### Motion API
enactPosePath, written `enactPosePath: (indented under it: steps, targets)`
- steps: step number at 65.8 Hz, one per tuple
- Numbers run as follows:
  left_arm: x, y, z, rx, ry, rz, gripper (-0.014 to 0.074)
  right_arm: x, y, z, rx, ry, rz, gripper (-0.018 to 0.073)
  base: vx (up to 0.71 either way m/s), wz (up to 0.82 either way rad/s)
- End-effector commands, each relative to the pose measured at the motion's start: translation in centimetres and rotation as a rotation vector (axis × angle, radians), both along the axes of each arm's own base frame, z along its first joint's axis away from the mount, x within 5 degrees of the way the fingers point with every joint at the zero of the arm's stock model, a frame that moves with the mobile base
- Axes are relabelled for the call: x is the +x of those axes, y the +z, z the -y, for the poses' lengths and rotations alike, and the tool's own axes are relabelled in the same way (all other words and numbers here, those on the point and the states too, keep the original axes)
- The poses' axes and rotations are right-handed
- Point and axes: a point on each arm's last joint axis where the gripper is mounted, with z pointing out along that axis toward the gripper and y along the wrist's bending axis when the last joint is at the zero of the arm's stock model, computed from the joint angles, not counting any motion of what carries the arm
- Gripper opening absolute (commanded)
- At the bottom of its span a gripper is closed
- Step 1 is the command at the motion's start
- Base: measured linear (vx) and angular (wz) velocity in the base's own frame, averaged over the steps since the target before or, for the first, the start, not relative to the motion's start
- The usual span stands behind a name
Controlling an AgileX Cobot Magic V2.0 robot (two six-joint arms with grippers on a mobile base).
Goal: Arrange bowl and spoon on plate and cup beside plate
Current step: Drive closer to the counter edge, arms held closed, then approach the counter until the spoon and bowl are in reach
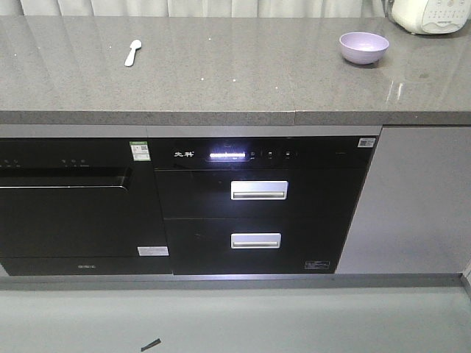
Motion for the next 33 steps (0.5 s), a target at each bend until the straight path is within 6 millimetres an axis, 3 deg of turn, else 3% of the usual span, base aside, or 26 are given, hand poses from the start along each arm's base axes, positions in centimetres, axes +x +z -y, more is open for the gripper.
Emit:
enactPosePath:
  steps: [1, 33]
  targets:
    - [0.03, -0.29, 0.01, -0.010, 0.000, 0.057, -0.0006, 0.00, 0.16, 0.00, -0.014, 0.001, 0.068, -0.0005, 0.06, 0.00]
    - [0.03, -0.29, 0.01, -0.010, 0.000, 0.057, -0.0006, 0.00, 0.17, 0.00, -0.014, 0.001, 0.068, -0.0005, 0.06, 0.01]
